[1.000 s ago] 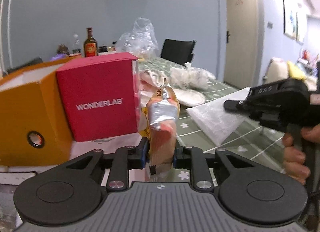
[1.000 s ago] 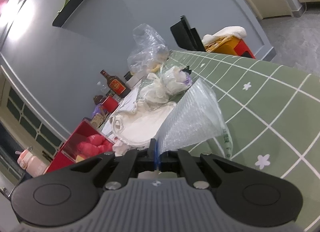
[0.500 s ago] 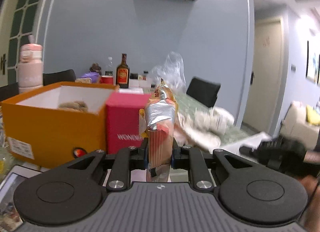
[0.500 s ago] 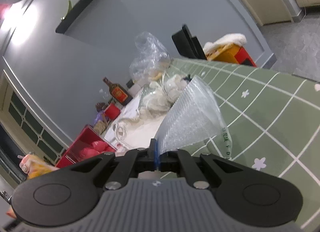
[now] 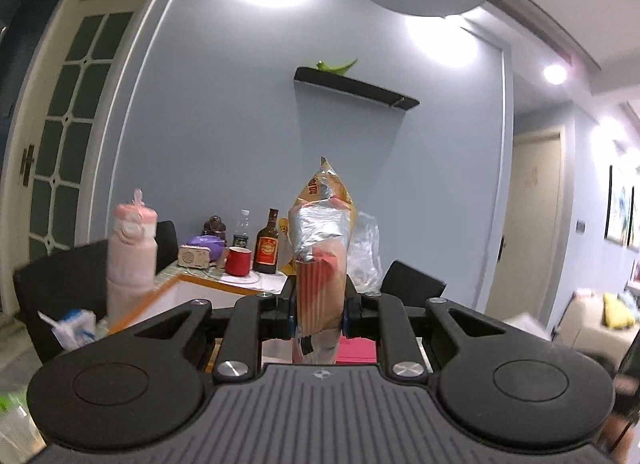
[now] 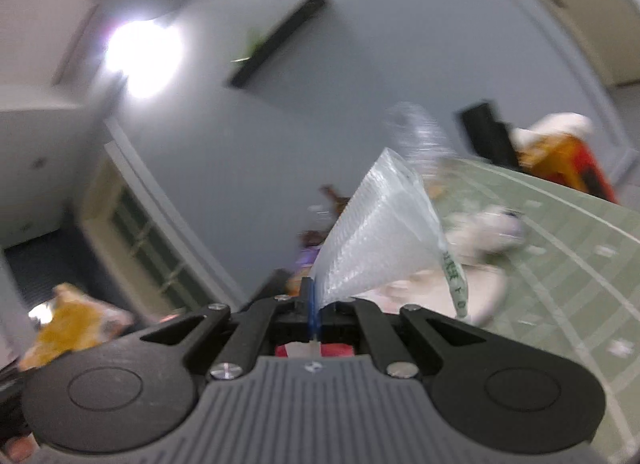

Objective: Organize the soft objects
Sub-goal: 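Carry the snack packet and bubble-wrap bag over the orange box with both tools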

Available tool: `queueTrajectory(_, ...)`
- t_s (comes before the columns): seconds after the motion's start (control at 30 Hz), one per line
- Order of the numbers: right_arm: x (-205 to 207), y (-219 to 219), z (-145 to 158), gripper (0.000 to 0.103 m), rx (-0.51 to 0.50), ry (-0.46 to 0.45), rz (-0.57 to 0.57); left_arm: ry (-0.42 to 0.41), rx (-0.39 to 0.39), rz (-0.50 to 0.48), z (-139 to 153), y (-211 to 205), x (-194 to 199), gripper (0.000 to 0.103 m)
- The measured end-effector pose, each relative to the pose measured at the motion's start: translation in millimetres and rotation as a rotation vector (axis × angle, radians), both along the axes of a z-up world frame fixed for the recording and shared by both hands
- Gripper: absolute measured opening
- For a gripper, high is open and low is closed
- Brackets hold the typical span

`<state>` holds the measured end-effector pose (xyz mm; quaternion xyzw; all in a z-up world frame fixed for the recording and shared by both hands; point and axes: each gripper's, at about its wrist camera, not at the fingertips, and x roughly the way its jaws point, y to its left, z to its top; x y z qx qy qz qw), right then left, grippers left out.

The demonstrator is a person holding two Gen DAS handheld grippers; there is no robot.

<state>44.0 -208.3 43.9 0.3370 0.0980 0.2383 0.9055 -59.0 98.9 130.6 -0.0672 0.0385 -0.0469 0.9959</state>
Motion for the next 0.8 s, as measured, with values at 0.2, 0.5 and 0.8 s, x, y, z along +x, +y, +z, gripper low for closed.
queueTrajectory(0.2,29,65,51,0.000,-0.121,-0.072,0.147,0.049,0.087,0.037,8,26,31,0.022)
queueTrajectory(0.5,99,149,67,0.000,-0.179,-0.008,0.243,0.163,-0.040,0.090,-21,85,81,0.022)
queueTrajectory(0.8,181,231,59,0.000,-0.519,0.199,0.285,0.255,-0.085,0.089,-34,122,116,0.022)
